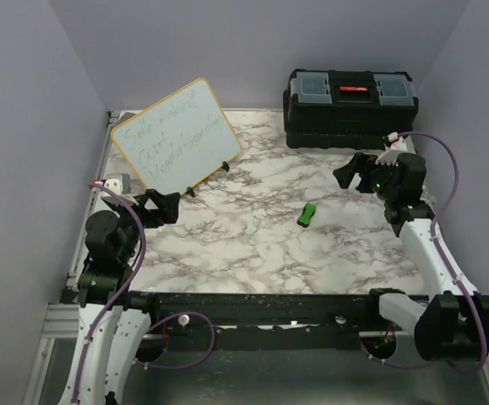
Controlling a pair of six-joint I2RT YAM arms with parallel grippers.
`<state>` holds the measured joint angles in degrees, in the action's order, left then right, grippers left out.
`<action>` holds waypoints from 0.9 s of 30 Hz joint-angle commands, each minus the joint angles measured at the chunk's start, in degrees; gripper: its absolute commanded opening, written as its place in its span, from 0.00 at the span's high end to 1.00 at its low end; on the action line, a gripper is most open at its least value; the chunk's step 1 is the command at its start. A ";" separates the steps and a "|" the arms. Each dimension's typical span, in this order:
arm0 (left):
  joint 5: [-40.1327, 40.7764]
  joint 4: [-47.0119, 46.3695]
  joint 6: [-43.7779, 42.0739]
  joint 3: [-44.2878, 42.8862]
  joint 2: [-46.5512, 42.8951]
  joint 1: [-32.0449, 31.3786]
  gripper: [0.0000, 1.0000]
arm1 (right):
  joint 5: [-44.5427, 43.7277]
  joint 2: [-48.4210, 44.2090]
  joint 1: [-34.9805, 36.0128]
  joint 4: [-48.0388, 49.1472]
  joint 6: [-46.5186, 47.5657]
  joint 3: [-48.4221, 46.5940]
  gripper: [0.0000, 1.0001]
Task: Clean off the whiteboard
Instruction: Pick up the whiteboard eraser from the center of the board.
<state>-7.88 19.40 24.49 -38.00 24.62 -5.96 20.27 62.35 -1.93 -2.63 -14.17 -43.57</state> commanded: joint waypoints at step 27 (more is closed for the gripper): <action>-0.63 4.13 -3.85 -0.32 0.58 0.37 0.01 | 7.06 21.25 15.90 -24.30 20.12 -17.88 0.00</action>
<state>-11.68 21.02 23.70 -37.69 26.61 -5.96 39.16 81.12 9.17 -23.20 8.16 -58.87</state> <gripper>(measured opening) 0.987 0.998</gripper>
